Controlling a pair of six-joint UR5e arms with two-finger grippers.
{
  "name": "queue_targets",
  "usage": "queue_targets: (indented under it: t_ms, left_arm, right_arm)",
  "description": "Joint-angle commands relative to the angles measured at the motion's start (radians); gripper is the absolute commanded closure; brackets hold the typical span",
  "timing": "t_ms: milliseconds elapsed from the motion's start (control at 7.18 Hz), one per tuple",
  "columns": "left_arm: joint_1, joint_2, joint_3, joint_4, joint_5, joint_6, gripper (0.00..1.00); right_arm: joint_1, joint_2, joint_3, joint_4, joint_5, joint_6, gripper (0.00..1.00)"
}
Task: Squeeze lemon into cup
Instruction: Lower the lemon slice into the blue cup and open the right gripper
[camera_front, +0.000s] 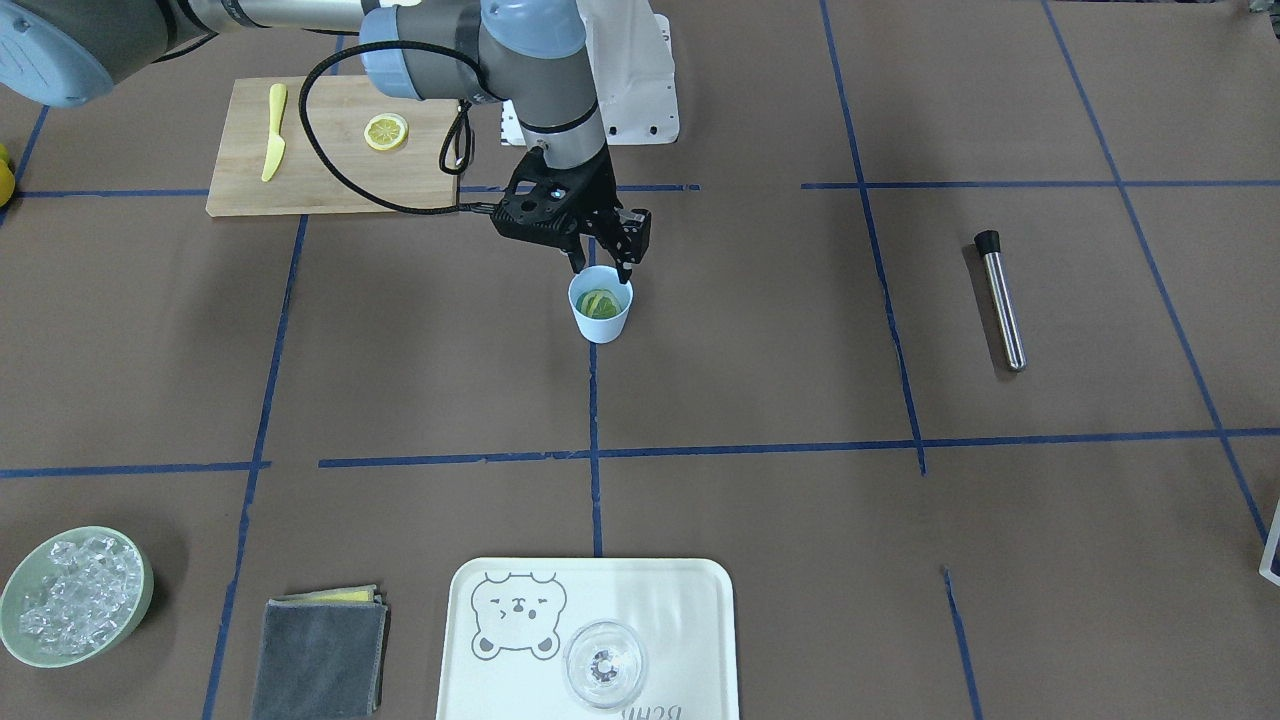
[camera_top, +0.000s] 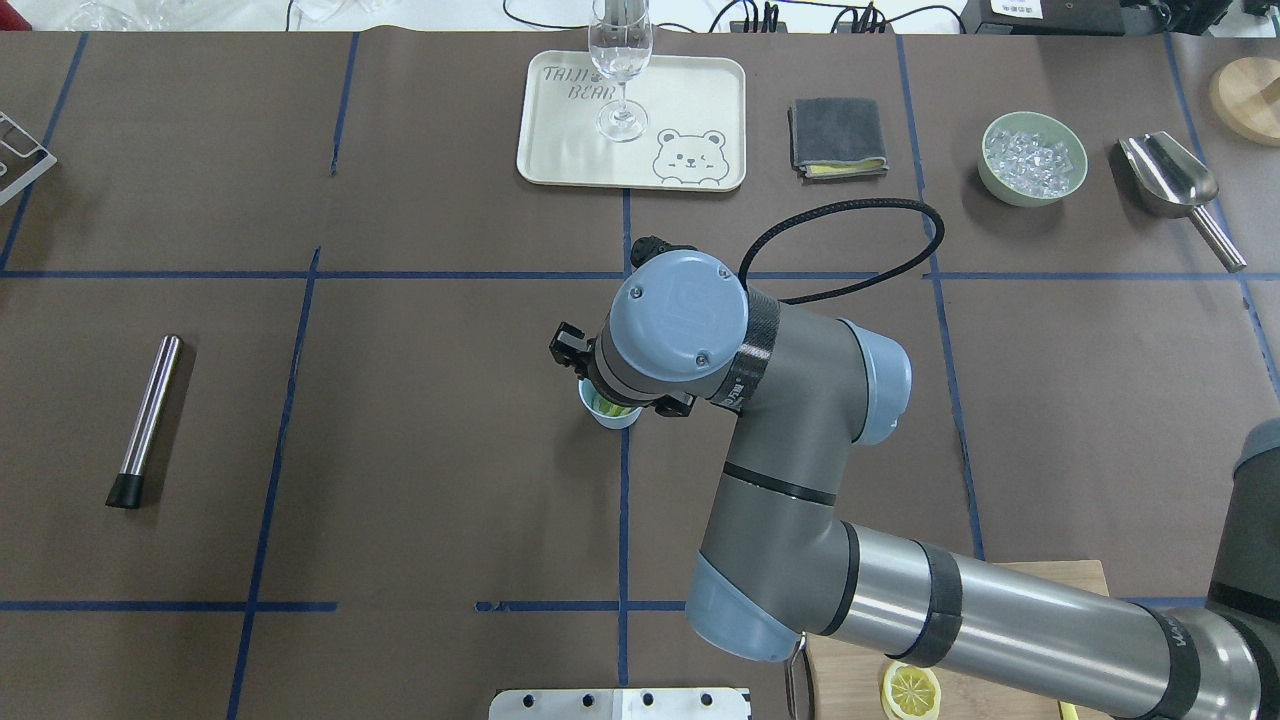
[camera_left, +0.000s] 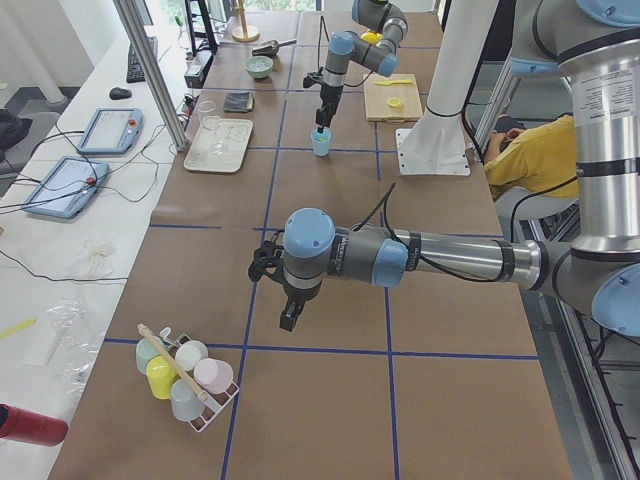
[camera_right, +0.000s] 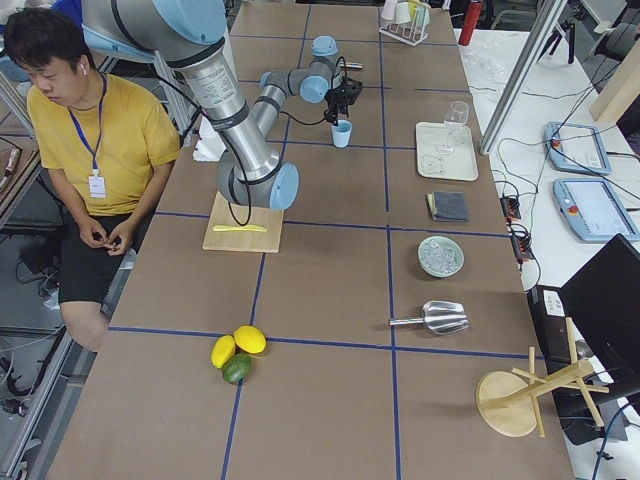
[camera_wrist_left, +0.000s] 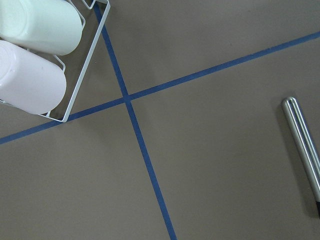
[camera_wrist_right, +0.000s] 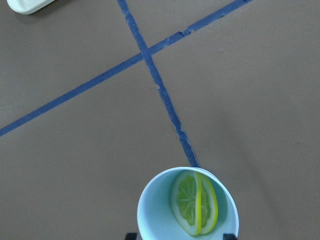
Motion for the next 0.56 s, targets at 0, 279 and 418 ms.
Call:
queue_targets:
  t_ms: [0, 279, 418]
  left_arm:
    - [0.01, -0.004, 0.013, 0.0, 0.0, -0.052, 0.0]
    - [0.045, -0.016, 0.023, -0.137, 0.0, -0.24, 0.0]
    - [0.132, -0.021, 0.026, -0.237, 0.002, -0.384, 0.0]
  right_arm:
    - [0.013, -0.002, 0.009, -0.006, 0.02, -0.008, 0.0]
    - [0.082, -0.14, 0.169, -0.009, 0.124, -0.058, 0.0]
    - [0.111, -0.222, 0.255, -0.012, 0.146, -0.118, 0.0]
